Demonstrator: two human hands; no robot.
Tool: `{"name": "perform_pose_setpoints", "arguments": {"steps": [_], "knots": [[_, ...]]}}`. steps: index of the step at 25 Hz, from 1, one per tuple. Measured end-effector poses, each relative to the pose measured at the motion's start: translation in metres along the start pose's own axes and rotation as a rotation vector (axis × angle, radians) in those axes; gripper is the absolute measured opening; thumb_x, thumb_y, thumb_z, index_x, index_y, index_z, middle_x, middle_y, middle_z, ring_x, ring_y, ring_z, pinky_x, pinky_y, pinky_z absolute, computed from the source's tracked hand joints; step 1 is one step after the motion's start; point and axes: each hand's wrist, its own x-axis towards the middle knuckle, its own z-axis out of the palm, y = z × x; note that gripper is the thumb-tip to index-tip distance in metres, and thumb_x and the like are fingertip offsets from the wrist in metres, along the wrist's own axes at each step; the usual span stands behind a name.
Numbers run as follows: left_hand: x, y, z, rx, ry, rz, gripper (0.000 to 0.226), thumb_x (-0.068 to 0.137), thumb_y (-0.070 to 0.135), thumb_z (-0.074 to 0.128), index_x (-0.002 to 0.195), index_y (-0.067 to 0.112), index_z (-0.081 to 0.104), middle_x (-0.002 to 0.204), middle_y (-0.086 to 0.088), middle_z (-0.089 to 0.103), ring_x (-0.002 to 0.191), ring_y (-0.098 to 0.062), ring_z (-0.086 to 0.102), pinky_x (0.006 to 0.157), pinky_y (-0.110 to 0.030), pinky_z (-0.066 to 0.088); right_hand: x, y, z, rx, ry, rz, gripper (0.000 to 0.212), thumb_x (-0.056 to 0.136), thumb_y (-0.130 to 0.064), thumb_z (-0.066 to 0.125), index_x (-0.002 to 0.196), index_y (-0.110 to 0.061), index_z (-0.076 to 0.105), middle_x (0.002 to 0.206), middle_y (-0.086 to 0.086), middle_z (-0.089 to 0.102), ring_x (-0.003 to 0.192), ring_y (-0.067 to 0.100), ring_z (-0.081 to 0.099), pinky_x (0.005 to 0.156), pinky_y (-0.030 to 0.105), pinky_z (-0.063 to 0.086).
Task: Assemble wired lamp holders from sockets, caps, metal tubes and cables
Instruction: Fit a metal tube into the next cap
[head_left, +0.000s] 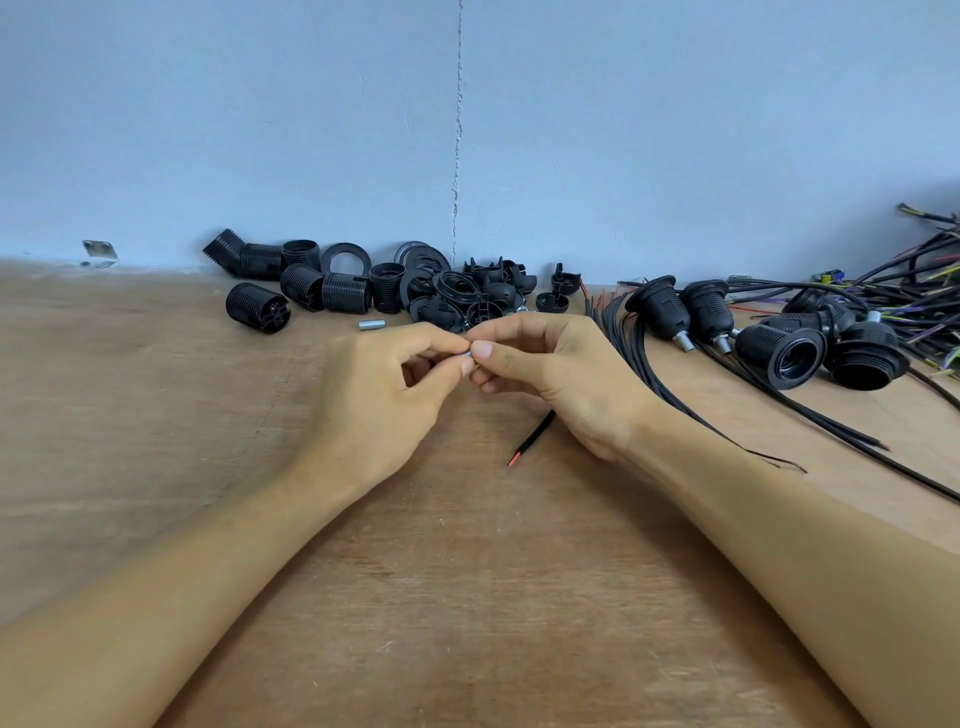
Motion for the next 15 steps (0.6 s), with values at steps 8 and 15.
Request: {"name": "perform_pose_setpoints", "arguments": {"steps": [8,15], "knots": [[0.0011,0.0019,-0.0022,-0.095,-0.001,-0.074,0.012,0.087,0.015,0.081,0.090,0.026,0.079,0.080,0.014,0.076,0.078,-0.004,0.071,0.072,-0.015,0.053,0.0000,-0.0002,0.0003,0.032,-0.004,0.001,0.015,0.090,-0.003,0.070,0.105,0.001,0.072,0.090,0.013,0.073,0.080,0.017,0.069,0.078,0.026,0.058],[-0.0026,0.0041,0.0004,-0.035,0.084,0.045,0.012,0.082,0.012,0.086,0.089,0.019,0.079,0.072,0.010,0.071,0.070,-0.013,0.066,0.064,-0.020,0.053,-0.0003,-0.0025,0.0078,0.003,0.018,0.064,0.027,0.093,-0.028,0.069,0.081,-0.005,0.067,0.069,0.005,0.065,0.056,0.013,0.058,0.054,0.024,0.050]]}}
